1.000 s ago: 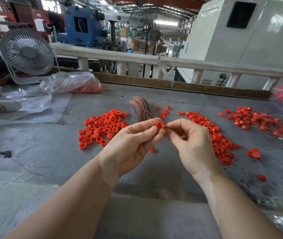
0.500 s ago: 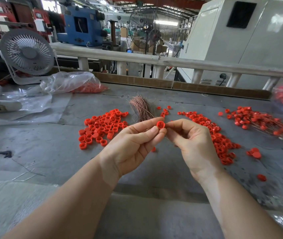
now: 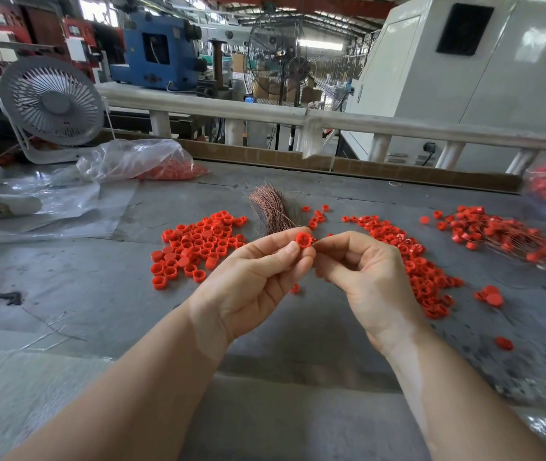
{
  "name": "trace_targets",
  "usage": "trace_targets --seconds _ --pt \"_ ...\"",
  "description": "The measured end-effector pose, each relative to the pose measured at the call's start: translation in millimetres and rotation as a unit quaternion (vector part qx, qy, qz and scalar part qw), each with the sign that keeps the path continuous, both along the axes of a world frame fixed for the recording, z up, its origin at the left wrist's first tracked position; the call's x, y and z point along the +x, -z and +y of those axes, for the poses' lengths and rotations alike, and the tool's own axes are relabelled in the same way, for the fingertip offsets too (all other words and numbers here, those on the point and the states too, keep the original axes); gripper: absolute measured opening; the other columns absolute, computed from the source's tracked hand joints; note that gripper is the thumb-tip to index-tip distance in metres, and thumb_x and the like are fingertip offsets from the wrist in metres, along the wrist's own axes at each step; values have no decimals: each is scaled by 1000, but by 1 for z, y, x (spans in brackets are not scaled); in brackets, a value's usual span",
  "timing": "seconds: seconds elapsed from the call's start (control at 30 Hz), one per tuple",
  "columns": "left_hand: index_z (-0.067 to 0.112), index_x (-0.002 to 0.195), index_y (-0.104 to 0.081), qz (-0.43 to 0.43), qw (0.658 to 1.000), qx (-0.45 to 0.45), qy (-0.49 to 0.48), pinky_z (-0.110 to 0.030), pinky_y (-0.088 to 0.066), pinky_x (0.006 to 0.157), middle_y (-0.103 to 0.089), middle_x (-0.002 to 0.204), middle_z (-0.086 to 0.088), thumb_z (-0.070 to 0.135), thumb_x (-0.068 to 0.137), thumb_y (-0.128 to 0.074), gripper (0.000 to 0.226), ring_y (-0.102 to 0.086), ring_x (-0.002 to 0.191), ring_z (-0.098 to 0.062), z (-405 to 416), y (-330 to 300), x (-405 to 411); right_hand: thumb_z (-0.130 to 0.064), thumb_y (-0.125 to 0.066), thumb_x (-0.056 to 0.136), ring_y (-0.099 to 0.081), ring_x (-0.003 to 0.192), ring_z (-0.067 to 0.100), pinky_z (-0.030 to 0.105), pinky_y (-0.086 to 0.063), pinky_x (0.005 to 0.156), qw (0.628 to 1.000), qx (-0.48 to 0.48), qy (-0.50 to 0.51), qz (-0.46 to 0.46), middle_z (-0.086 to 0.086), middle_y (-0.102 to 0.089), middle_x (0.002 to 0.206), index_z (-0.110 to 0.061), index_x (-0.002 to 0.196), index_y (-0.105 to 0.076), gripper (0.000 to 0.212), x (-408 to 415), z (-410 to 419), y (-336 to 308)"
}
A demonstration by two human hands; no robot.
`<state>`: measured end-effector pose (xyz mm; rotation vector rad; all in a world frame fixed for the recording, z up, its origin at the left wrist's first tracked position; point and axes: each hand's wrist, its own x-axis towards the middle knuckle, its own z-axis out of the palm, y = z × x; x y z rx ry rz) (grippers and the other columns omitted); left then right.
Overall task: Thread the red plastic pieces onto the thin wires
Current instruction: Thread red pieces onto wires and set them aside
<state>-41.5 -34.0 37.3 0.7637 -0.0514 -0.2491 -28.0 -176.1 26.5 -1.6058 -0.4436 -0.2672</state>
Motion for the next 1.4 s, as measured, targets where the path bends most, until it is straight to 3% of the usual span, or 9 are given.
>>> trace_targets --seconds 0.27,0.4,0.7,0.8,0.87,1.0,1.13,1.23,1.4 --pt "5 70 -76 14 1000 -16 -9 -16 -54 57 -71 71 -7 -1 66 -55 22 -69 66 -10 0 0 1 0 -70 78 -61 63 5 21 -49 68 999 -25 27 -17 -6 -69 65 -24 70 -69 25 2 -1 2" --pt "4 70 -76 15 999 -29 -14 -16 -54 58 -72 75 -10 -2 65 -55 22 -70 69 -11 1 1 2 -6 -73 77 -61 67 0 15 -47 69 997 -49 41 -41 -11 -70 70 -26 69 -69 22 3 0 1" --pt "3 71 -75 12 999 -37 -8 -17 -55 58 -72 79 -14 -2 66 -55 21 -71 72 -13 1 1 2 -10 -71 78 -57 62 -3 13 -44 64 999 -46 11 -5 -11 -70 68 -24 75 -72 14 2 1 3" --pt "4 69 -75 14 998 -34 -41 -18 -55 58 -72 75 -11 -1 65 -56 21 -71 70 -13 3 2 4 -12 -65 85 -56 62 1 18 -47 66 998 -51 37 14 -7 -69 66 -24 75 -71 16 4 0 5" --pt "5 69 -76 15 998 -29 -62 -18 -56 60 -72 75 -11 0 66 -56 20 -71 69 -13 4 3 5 -10 -62 87 -59 65 2 20 -48 70 993 -87 79 12 -7 -68 66 -23 77 -70 18 5 -1 6" --pt "7 71 -76 10 997 -4 -71 -21 -57 62 -72 76 -10 2 68 -59 18 -70 68 -14 5 5 6 -4 -62 86 -63 84 10 24 -47 82 954 -275 116 -41 -6 -69 84 -16 88 -72 16 2 2 10" --pt "10 72 -76 1 998 26 -55 -24 -58 63 -72 76 -7 5 68 -61 17 -70 68 -13 5 8 5 -4 -65 83 -56 85 11 20 -43 82 939 -333 66 -52 -6 -62 88 -12 95 -72 16 -1 6 11" --pt "10 73 -76 -1 998 36 -50 -23 -57 62 -72 76 -7 6 68 -62 16 -70 68 -13 3 9 6 -6 -66 83 -56 92 17 29 -44 87 922 -379 50 -57 -1 -64 93 -13 93 -73 14 0 7 14" --pt "9 74 -77 -1 998 37 -42 -23 -57 62 -72 77 -7 5 67 -62 17 -70 69 -14 3 10 5 -4 -65 83 -60 88 16 28 -45 82 926 -365 74 -64 -1 -65 88 -13 86 -73 13 2 7 16"
